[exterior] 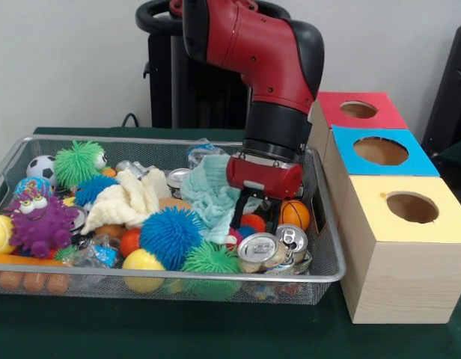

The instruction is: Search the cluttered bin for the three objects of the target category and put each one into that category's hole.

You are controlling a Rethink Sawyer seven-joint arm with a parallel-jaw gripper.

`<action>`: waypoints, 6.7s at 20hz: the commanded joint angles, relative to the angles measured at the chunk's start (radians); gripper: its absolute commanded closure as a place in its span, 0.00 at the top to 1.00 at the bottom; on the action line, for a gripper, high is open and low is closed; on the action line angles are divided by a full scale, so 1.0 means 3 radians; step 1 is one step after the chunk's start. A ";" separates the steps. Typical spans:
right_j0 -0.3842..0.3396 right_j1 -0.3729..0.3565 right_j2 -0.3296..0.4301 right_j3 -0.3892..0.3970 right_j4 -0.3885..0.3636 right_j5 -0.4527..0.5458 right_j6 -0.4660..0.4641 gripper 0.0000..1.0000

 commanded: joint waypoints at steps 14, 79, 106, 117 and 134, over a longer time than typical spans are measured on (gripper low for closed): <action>0.0159 0.0577 -0.1549 -0.0766 0.0350 -0.2812 -0.0526 1.00; -0.0114 -0.0302 0.0554 -0.0913 -0.0449 0.0620 0.0070 1.00; -0.0471 -0.0155 0.0810 -0.0717 -0.0659 0.0400 0.0277 1.00; -0.0635 -0.0183 0.1096 -0.0705 -0.1020 0.0744 0.0099 1.00; -0.0721 -0.0262 0.1325 -0.0647 -0.1215 0.1094 0.0015 1.00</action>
